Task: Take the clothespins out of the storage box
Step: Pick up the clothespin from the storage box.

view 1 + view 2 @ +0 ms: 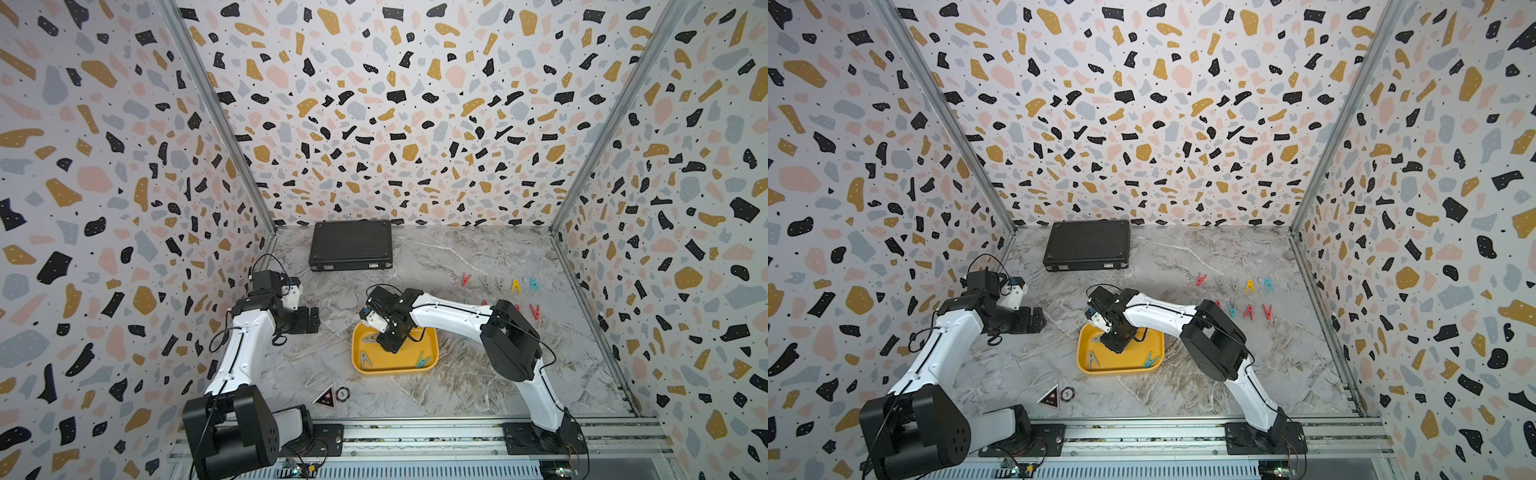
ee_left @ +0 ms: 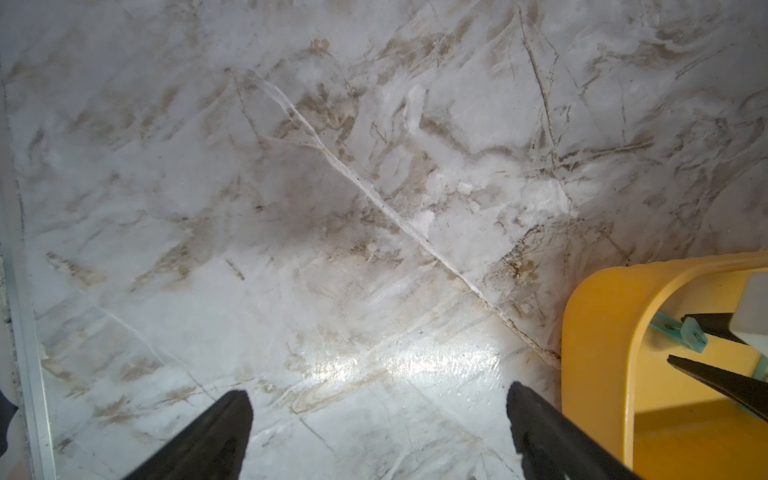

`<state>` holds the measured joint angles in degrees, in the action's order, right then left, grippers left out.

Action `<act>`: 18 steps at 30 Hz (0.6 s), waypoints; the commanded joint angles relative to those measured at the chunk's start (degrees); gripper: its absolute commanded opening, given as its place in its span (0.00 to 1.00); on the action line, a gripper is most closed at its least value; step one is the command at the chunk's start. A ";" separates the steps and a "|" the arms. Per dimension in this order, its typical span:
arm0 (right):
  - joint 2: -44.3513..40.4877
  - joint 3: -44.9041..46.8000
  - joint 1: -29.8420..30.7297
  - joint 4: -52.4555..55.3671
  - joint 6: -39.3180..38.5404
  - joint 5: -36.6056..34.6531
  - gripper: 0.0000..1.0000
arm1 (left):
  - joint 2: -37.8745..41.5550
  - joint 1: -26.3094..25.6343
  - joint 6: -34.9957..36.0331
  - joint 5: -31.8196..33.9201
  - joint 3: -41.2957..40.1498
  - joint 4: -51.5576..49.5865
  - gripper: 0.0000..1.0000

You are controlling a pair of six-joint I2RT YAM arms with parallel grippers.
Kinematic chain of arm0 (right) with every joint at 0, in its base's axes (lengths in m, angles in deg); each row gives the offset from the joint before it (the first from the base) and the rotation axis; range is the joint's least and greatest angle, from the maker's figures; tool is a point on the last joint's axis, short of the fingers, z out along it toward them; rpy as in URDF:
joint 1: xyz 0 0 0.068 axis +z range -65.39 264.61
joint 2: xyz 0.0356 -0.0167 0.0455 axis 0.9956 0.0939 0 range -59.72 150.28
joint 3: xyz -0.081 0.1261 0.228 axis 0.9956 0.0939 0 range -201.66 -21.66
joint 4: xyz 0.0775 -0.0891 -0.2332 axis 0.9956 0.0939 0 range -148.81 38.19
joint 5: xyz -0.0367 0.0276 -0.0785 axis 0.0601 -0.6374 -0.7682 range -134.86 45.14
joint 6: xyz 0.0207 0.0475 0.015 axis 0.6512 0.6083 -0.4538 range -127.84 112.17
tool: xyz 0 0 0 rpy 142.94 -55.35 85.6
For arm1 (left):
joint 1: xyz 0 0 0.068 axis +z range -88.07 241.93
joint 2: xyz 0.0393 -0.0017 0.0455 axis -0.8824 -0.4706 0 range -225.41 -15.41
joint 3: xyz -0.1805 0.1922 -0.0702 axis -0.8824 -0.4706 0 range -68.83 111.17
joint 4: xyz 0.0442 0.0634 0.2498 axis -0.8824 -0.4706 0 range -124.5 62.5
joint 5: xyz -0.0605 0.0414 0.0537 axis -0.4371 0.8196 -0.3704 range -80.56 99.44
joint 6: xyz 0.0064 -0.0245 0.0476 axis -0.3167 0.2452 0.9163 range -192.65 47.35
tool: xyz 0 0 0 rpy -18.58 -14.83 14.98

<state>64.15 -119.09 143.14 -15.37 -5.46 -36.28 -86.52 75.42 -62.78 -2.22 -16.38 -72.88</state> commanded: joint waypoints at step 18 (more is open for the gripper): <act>-19.46 4.13 -3.33 1.69 5.42 0.43 0.12 | 0.89 0.39 0.16 -0.82 0.89 0.22 1.00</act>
<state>49.01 -116.14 141.91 -15.35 -2.69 -36.50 -86.52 75.42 -62.78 -2.24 -16.38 -72.88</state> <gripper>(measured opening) 0.160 0.998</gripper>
